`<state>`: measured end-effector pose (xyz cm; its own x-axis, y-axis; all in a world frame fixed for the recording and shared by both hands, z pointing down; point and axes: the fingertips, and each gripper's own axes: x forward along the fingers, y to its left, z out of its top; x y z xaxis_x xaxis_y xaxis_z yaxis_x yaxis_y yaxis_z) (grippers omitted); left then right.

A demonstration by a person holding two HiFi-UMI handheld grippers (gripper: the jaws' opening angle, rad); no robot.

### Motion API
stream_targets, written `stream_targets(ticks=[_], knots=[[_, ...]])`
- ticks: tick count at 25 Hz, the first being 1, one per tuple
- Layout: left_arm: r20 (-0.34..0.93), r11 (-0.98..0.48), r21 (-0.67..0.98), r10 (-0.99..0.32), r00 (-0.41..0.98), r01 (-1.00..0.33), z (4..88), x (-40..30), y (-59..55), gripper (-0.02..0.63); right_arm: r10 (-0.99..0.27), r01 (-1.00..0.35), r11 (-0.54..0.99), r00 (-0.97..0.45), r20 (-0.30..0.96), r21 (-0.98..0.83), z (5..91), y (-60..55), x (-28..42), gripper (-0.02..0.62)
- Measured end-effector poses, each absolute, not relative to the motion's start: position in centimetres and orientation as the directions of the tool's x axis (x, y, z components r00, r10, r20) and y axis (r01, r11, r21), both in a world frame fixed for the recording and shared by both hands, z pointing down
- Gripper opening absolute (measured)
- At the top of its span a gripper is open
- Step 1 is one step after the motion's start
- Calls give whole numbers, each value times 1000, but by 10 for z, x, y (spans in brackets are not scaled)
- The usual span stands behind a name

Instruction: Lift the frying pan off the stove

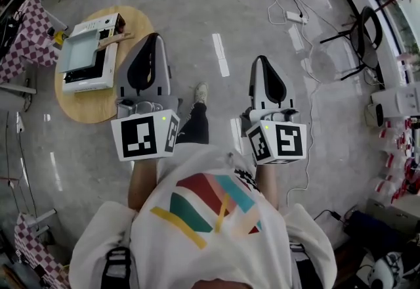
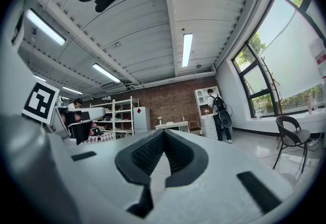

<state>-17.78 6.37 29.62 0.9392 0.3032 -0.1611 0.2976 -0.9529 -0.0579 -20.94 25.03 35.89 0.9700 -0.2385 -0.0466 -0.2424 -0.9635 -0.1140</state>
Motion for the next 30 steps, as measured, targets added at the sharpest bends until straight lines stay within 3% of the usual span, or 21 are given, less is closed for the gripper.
stream_targets(ticks=[16,30], knots=[[-99,-949,34,310,945,315,325,5,56,8,-243,-240,-970,968,62,-48,365,243,-38,-2],[-131,-953,22,298,945,303,315,194,44,8,-293,-286,-956,949,117,-72,375,219,157,-2]])
